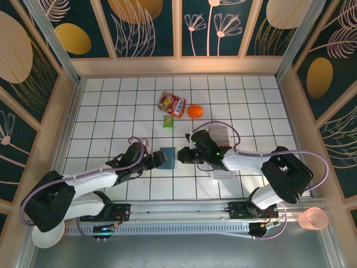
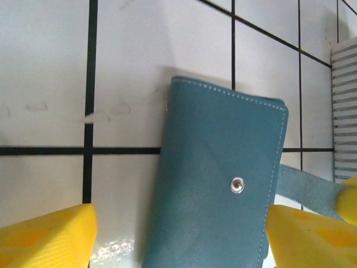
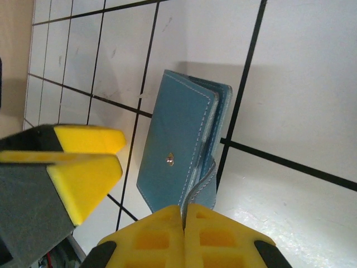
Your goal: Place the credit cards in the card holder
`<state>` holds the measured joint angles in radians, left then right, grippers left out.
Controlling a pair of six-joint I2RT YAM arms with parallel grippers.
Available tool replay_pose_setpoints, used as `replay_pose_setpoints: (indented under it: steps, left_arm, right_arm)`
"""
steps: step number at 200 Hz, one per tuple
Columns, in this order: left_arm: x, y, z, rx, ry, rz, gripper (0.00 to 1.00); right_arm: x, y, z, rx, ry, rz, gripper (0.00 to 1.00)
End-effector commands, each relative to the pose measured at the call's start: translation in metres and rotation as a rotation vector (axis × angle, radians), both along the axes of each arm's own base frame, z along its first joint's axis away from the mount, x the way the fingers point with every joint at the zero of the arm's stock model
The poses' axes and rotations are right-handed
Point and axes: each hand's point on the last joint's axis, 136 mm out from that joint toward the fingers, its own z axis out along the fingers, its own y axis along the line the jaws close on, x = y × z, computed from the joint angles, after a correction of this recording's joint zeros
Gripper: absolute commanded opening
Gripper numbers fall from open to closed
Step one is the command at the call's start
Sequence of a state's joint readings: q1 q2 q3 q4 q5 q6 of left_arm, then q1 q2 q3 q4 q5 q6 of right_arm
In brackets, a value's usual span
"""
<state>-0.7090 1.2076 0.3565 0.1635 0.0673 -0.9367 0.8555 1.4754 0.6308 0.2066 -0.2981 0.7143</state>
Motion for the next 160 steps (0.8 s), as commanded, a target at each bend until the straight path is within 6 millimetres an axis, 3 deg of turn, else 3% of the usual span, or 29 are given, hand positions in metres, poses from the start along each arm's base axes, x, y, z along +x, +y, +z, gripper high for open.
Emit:
replay_pose_setpoints:
  steps: [1, 59, 128, 160]
  left_arm:
    - [0.011, 0.0, 0.017, 0.021, -0.058, 0.014, 0.86]
    - [0.013, -0.009, 0.034, -0.032, -0.096, -0.015, 0.94]
    - [0.013, -0.007, 0.029, -0.007, -0.089, -0.022, 0.94]
    - [0.014, -0.007, 0.024, 0.017, -0.082, -0.024, 0.88]
  right_arm:
    - [-0.001, 0.013, 0.032, 0.093, -0.048, 0.022, 0.0]
    - [-0.003, 0.021, 0.061, 0.187, -0.08, 0.036, 0.0]
    - [-0.003, 0.024, 0.067, 0.197, -0.083, 0.043, 0.0]
    - [-0.003, 0.025, 0.066, 0.194, -0.083, 0.045, 0.0]
